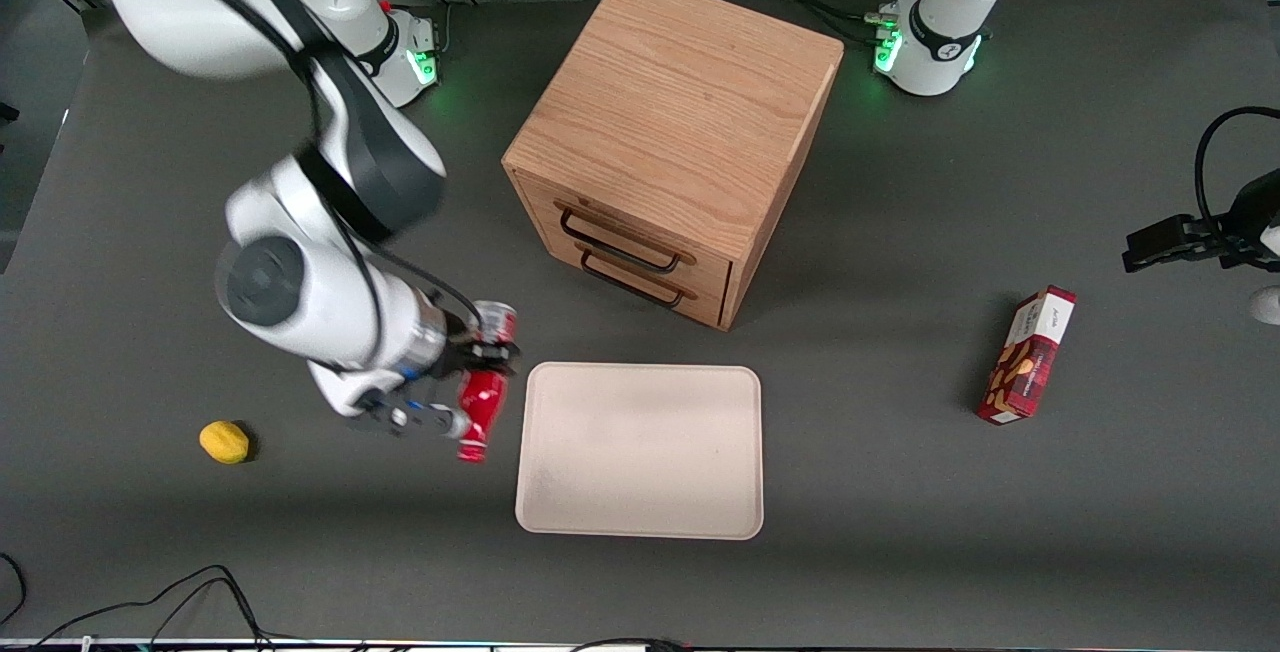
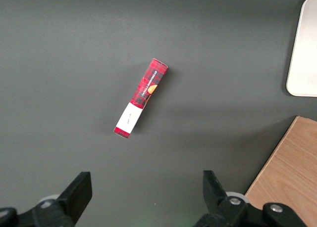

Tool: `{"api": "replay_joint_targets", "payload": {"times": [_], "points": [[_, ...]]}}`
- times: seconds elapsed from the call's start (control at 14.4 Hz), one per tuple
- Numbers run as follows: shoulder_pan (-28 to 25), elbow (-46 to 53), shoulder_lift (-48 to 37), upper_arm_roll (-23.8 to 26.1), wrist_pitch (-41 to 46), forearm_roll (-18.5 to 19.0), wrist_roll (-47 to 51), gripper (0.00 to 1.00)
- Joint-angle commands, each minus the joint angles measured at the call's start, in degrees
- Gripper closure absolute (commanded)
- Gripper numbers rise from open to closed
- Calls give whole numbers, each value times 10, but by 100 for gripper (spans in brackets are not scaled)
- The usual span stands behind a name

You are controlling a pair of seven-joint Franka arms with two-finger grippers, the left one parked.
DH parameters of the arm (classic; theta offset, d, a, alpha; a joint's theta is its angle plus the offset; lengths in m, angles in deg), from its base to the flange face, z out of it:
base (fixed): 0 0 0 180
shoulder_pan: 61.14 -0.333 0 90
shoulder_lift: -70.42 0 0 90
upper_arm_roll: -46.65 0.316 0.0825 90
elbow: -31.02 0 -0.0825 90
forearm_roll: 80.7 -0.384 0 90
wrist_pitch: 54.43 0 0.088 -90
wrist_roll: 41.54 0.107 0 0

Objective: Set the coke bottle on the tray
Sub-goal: 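Lift the bottle and carry it over the cream tray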

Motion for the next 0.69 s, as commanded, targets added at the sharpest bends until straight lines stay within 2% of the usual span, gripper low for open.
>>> {"api": "replay_joint_targets", "payload": {"times": [0.0,0.62], "points": [[-9,59,110,10,-53,-9,-23,100],[-14,53,201,-7,-192,-8,-9,100]]}}
